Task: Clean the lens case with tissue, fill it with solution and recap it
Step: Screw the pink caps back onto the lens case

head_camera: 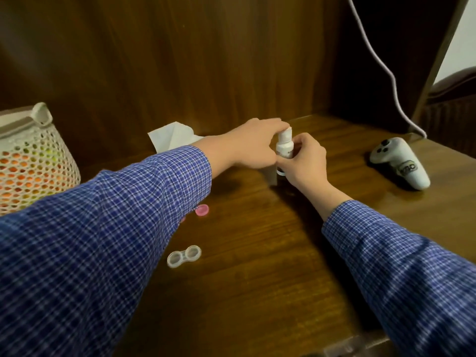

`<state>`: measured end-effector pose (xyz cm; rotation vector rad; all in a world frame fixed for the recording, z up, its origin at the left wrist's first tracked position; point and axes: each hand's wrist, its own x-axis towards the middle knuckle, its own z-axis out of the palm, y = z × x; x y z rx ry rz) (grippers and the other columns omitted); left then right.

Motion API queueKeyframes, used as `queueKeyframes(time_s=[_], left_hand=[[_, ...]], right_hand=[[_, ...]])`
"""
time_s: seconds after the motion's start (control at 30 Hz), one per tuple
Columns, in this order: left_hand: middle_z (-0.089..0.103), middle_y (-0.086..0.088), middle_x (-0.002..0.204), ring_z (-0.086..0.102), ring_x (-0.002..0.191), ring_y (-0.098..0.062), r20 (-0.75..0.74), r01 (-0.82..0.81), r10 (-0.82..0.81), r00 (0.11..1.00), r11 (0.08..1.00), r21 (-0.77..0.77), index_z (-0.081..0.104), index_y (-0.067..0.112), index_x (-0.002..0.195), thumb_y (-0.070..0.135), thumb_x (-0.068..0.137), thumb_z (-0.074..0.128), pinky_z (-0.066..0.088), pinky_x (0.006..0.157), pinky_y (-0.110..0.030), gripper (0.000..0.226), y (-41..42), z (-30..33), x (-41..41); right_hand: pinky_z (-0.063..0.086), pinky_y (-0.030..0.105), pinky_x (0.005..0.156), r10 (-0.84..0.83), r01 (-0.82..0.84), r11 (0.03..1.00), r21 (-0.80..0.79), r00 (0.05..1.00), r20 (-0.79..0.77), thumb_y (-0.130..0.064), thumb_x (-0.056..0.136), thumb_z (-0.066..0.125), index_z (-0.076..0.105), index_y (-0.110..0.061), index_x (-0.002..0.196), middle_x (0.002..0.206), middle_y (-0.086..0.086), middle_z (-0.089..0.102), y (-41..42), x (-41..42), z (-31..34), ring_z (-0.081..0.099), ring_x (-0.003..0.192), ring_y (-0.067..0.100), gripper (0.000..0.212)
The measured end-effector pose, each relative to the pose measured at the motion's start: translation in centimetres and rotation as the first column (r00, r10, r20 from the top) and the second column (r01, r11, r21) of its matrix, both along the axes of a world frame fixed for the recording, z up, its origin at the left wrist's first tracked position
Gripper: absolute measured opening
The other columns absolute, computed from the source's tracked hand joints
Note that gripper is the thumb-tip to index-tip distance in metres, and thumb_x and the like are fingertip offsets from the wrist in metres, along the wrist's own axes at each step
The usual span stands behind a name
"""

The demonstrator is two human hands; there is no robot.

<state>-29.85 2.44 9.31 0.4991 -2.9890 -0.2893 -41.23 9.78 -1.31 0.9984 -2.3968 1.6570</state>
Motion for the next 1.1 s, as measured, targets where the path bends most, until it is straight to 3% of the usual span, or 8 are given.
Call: queueKeyframes(time_s=[0.1, 0.23, 0.3, 0.37, 0.47, 0.6, 0.83, 1.1], left_hand=[[0.023, 0.001, 0.168, 0.024, 0.153, -0.027, -0.08, -0.032, 0.031, 0.996, 0.999, -0.011, 0.027, 0.028, 0.158, 0.015, 0.09, 0.064, 0.03, 0.114, -0.036, 0.078, -0.3, 0.3, 1.6], [0.049, 0.002, 0.144, 0.052, 0.124, -0.012, -0.368, -0.071, 0.082, 0.926, 0.997, 0.043, 0.045, 0.025, 0.147, 0.014, 0.091, 0.061, 0.048, 0.094, -0.022, 0.06, -0.6, 0.5, 6.9], [0.053, 0.008, 0.126, 0.055, 0.106, -0.005, -0.462, -0.122, 0.153, 0.873, 0.988, 0.097, 0.051, 0.024, 0.141, 0.012, 0.09, 0.061, 0.045, 0.079, -0.015, 0.053, -0.7, -0.1, 10.7], [0.056, 0.011, 0.116, 0.057, 0.094, -0.001, -0.516, -0.189, 0.253, 0.818, 0.967, 0.173, 0.055, 0.024, 0.135, 0.009, 0.09, 0.062, 0.045, 0.072, -0.013, 0.047, -0.7, -1.2, 14.4], [0.059, 0.01, 0.11, 0.057, 0.075, 0.009, -0.489, -0.238, 0.398, 0.776, 0.903, 0.357, 0.058, 0.026, 0.129, 0.003, 0.091, 0.064, 0.047, 0.058, -0.009, 0.044, 0.0, -3.6, 19.9], [0.058, 0.02, 0.108, 0.056, 0.087, 0.009, -0.321, -0.265, 0.4, 0.859, 0.882, 0.389, 0.051, 0.041, 0.13, 0.018, 0.087, 0.073, 0.047, 0.064, -0.017, 0.053, 2.3, -7.2, 24.8], [0.054, 0.027, 0.114, 0.052, 0.107, 0.005, -0.209, -0.215, 0.3, 0.931, 0.911, 0.353, 0.03, 0.047, 0.145, 0.046, 0.076, 0.079, 0.046, 0.086, -0.015, 0.085, 3.3, -9.2, 25.3], [0.06, 0.024, 0.105, 0.056, 0.1, 0.0, -0.273, -0.17, 0.267, 0.924, 0.928, 0.332, 0.031, 0.039, 0.147, 0.043, 0.073, 0.082, 0.046, 0.074, -0.014, 0.09, 2.7, -9.6, 25.0]], right_hand=[[0.048, 0.021, 0.068, -0.023, 0.023, 1.0, 0.006, 0.999, 0.026, -0.044, 0.071, 0.091, 0.049, -0.029, 0.106, 0.104, -0.008, 0.059, 0.3, -0.8, 0.1, 0.063, 0.092, 0.014, 0.056], [0.053, 0.035, 0.092, -0.053, 0.049, 0.997, 0.059, 0.996, 0.068, -0.048, 0.06, 0.096, 0.045, -0.02, 0.128, 0.127, 0.003, 0.057, 1.5, -1.0, 0.7, 0.057, 0.116, 0.021, 0.089], [0.047, 0.027, 0.092, -0.1, 0.102, 0.995, 0.02, 0.991, -0.087, -0.051, 0.063, 0.093, 0.044, -0.012, 0.133, 0.128, 0.006, 0.05, 2.3, 0.3, 1.6, 0.049, 0.116, 0.018, 0.094], [0.04, 0.013, 0.084, -0.084, 0.049, 0.988, -0.147, 0.966, -0.245, -0.048, 0.074, 0.08, 0.047, -0.012, 0.127, 0.119, 0.001, 0.048, 3.1, 2.4, 2.4, 0.048, 0.108, 0.012, 0.073], [0.046, 0.011, 0.074, 0.245, -0.307, 0.943, -0.13, 0.902, -0.356, -0.033, 0.082, 0.071, 0.054, -0.018, 0.116, 0.108, -0.005, 0.055, 3.5, 6.5, 2.6, 0.056, 0.088, 0.008, 0.041], [0.056, 0.02, 0.068, 0.629, -0.549, 0.757, 0.355, 0.758, -0.17, -0.032, 0.084, 0.079, 0.059, -0.024, 0.124, 0.112, -0.009, 0.062, 1.1, 10.0, 1.4, 0.065, 0.083, 0.009, 0.046], [0.056, 0.017, 0.062, 0.712, -0.579, 0.627, 0.52, 0.697, -0.083, -0.046, 0.082, 0.08, 0.058, -0.027, 0.136, 0.103, -0.02, 0.063, -2.2, 10.9, 1.1, 0.065, 0.076, 0.008, 0.061], [0.059, 0.019, 0.067, 0.763, -0.603, 0.557, 0.571, 0.643, -0.065, -0.023, 0.089, 0.077, 0.059, -0.025, 0.137, 0.095, -0.014, 0.067, -2.4, 11.7, 2.2, 0.068, 0.077, 0.009, 0.052]])
